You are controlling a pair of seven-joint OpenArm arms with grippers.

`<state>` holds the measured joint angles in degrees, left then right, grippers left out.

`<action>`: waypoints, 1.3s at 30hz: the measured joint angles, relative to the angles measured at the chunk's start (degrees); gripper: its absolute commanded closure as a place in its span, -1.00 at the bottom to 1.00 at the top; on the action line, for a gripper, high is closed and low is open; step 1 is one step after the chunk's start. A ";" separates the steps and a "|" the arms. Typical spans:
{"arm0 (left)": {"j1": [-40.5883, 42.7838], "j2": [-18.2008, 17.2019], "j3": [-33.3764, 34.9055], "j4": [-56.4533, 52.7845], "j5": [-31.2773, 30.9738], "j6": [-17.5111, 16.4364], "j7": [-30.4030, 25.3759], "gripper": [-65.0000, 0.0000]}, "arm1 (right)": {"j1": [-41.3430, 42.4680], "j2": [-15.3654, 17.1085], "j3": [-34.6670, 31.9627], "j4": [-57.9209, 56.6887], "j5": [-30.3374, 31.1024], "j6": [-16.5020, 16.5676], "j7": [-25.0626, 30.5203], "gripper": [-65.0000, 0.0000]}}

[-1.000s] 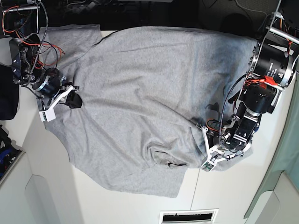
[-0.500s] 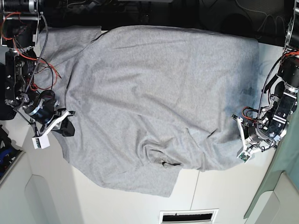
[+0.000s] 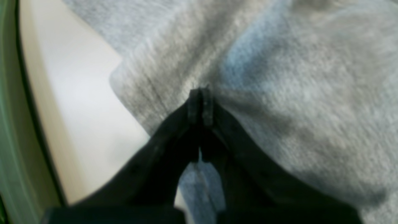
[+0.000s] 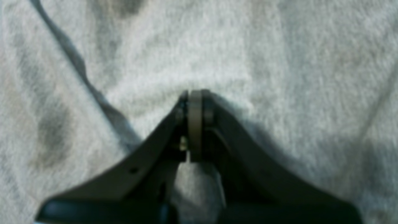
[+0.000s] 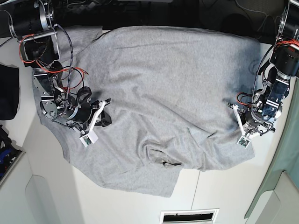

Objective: Layout the t-shirt on the table in an organized manner, then fold the t-shirt properly
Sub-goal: 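Pull the shirt taut with both grippers and release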

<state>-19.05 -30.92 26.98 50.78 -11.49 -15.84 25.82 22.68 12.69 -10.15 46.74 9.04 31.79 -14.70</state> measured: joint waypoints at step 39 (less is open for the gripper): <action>9.84 -11.58 0.46 27.47 -13.75 -5.88 6.49 1.00 | -28.55 4.11 33.31 31.89 19.28 -0.72 -15.47 1.00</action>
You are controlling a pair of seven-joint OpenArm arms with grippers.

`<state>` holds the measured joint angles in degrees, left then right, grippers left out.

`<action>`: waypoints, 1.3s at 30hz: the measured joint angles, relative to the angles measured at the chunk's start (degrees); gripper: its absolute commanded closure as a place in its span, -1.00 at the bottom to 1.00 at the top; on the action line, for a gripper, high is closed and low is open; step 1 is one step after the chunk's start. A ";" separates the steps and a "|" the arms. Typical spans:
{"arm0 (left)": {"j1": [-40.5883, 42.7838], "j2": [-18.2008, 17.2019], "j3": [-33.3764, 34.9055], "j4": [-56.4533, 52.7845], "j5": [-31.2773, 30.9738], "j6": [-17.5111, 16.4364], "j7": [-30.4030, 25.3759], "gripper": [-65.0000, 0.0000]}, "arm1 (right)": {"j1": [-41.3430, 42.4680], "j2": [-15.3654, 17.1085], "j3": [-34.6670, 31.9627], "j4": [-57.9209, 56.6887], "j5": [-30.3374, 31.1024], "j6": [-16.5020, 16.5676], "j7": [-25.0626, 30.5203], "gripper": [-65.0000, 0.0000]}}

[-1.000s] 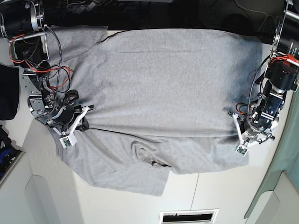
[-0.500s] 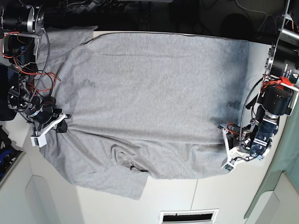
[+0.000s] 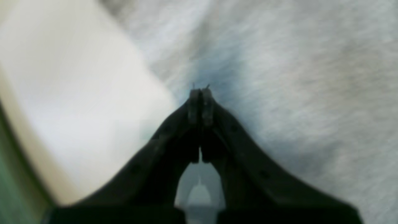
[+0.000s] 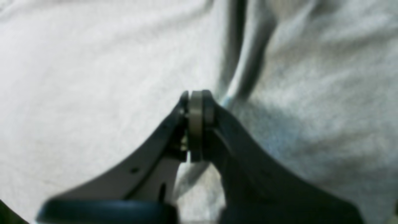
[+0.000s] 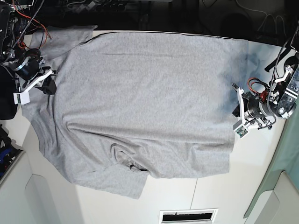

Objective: Layout the t-shirt on the table in an organized manner, then fold the t-shirt properly
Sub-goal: 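Pull the shirt taut with both grippers and release, then grasp the shirt edge with both grippers and pull it apart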

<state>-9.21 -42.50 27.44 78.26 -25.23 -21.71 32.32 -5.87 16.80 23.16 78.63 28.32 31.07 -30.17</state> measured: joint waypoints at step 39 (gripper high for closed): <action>2.38 2.54 -13.00 -5.38 -3.21 -1.81 2.91 0.38 | 8.09 0.15 2.12 -1.73 0.70 -0.11 -4.52 1.00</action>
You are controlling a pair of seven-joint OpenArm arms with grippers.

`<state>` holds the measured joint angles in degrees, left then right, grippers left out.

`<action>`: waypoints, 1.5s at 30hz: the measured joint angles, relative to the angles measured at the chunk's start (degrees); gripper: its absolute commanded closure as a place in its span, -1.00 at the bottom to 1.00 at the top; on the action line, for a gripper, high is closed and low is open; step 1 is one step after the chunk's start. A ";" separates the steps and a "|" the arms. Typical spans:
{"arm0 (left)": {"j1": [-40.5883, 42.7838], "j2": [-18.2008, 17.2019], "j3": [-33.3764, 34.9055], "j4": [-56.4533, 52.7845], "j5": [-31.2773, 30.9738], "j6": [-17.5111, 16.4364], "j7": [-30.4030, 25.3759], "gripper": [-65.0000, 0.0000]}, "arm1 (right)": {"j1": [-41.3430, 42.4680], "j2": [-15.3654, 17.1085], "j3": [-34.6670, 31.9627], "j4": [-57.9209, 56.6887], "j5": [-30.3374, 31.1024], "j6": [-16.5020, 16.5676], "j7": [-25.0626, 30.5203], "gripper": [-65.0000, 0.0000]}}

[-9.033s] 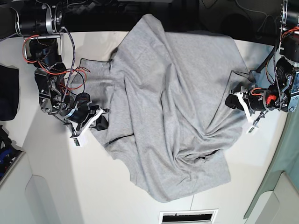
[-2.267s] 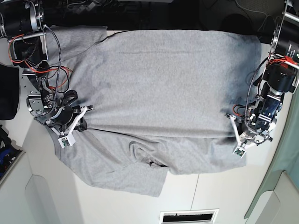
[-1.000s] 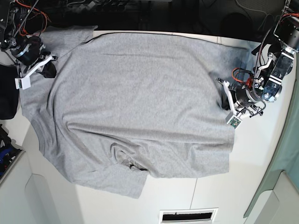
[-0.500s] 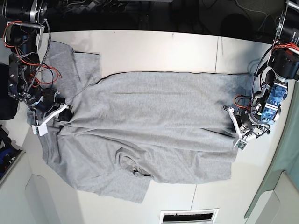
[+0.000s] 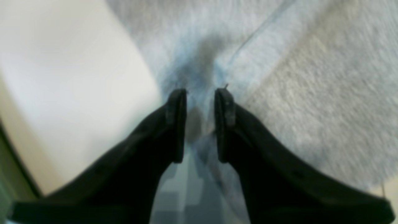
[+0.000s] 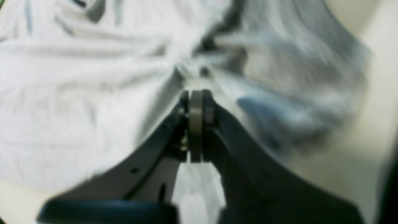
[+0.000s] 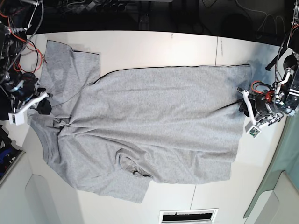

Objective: Layout the t-shirt on the table in an organized manner, then fold the t-shirt properly
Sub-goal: 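Grasp the shirt edge with both grippers and pull it apart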

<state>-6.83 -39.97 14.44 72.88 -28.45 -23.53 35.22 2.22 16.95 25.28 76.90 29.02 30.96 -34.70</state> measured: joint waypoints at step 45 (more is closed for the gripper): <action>18.71 8.81 -23.78 -3.06 -16.61 -16.39 5.88 1.00 | -20.02 -4.28 8.50 -0.15 16.20 2.08 -5.86 1.00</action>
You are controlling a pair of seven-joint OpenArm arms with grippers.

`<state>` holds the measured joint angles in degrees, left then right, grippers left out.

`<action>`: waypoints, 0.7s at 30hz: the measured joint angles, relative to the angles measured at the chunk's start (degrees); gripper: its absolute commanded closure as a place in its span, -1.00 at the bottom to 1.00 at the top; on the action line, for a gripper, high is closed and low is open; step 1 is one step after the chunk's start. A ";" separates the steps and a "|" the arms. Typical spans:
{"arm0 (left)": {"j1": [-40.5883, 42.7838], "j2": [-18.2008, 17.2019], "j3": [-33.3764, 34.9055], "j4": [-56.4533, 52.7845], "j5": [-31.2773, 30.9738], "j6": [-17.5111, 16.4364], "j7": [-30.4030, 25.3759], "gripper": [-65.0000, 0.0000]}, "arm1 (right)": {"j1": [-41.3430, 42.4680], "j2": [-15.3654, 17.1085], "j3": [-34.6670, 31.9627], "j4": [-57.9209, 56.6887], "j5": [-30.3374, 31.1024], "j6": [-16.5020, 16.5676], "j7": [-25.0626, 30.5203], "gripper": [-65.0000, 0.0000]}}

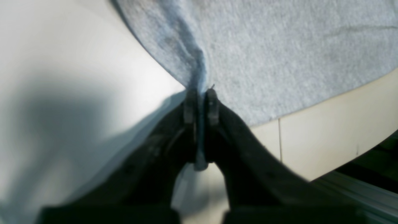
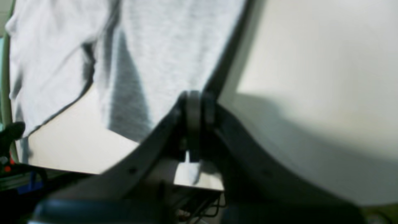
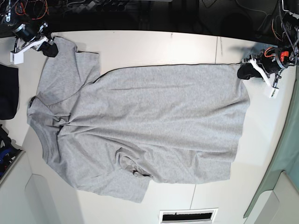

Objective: Layout the t-shirt on the table in an organized manner, then fold the t-shirt properly
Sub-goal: 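Grasp the shirt edge with both grippers and pull it apart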

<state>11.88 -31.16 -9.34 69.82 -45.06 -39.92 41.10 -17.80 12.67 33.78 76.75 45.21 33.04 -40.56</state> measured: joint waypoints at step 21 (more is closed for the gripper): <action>16.61 -5.20 -17.86 21.75 -14.60 0.44 2.93 1.00 | -18.60 -0.15 9.64 28.76 6.84 0.00 -3.23 1.00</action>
<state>28.49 -36.36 -27.20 91.57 -59.66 -39.48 44.03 -36.40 12.51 43.42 105.51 52.05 33.04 -43.79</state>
